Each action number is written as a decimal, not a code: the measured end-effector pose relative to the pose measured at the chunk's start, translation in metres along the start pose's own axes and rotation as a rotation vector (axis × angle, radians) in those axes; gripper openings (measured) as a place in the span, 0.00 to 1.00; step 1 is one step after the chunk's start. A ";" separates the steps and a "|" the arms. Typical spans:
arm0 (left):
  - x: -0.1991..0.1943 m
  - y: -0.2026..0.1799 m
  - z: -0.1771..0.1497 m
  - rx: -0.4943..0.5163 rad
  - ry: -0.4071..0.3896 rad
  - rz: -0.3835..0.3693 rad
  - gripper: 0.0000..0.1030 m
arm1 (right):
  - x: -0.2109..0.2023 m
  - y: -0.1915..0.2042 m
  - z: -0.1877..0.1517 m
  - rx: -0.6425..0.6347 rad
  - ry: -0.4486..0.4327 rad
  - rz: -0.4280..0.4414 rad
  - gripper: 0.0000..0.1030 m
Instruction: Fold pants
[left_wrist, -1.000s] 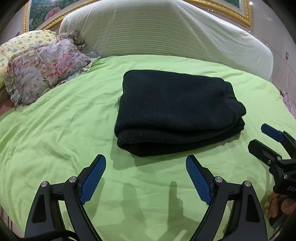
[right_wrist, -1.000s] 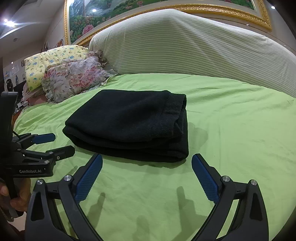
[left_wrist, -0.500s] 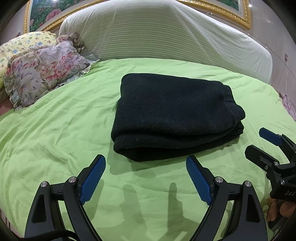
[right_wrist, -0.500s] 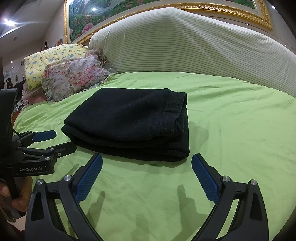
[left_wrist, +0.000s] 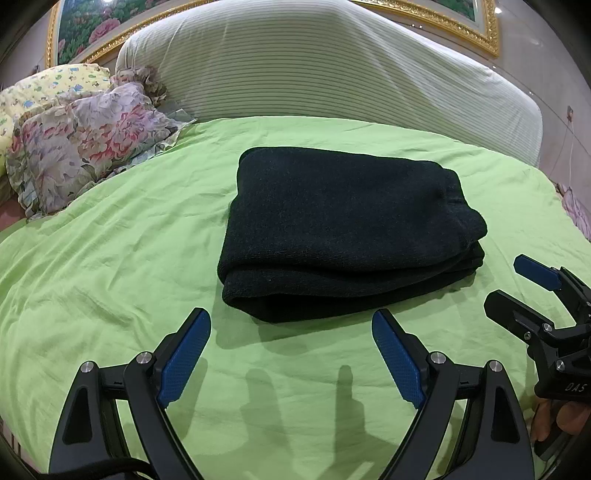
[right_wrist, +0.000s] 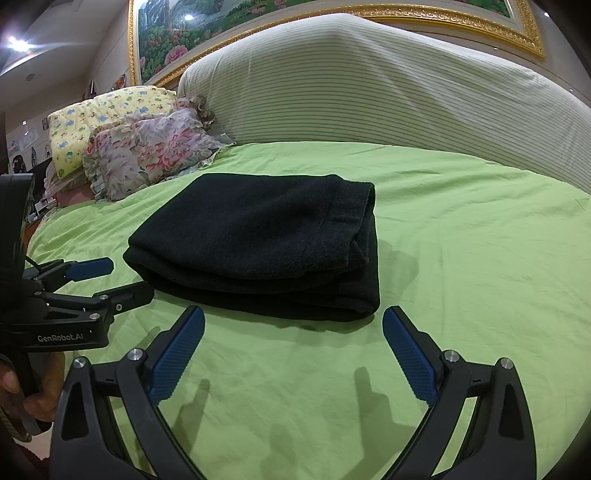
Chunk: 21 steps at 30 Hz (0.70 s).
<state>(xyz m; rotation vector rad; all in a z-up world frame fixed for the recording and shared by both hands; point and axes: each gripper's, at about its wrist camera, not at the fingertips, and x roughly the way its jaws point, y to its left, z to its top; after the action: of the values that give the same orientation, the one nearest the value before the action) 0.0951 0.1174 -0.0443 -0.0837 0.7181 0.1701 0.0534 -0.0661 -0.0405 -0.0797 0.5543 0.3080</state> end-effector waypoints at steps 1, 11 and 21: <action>0.000 0.000 0.000 0.001 0.000 0.001 0.87 | 0.000 0.000 0.000 0.000 0.000 0.000 0.94; -0.001 0.000 0.000 0.001 -0.002 0.000 0.87 | 0.000 0.000 0.000 0.000 0.000 0.000 0.94; -0.003 0.000 0.001 0.000 -0.005 0.000 0.88 | 0.000 0.000 0.000 0.000 0.001 0.001 0.94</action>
<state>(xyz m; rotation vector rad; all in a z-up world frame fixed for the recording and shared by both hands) 0.0933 0.1169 -0.0416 -0.0831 0.7134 0.1700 0.0538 -0.0660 -0.0402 -0.0800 0.5558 0.3090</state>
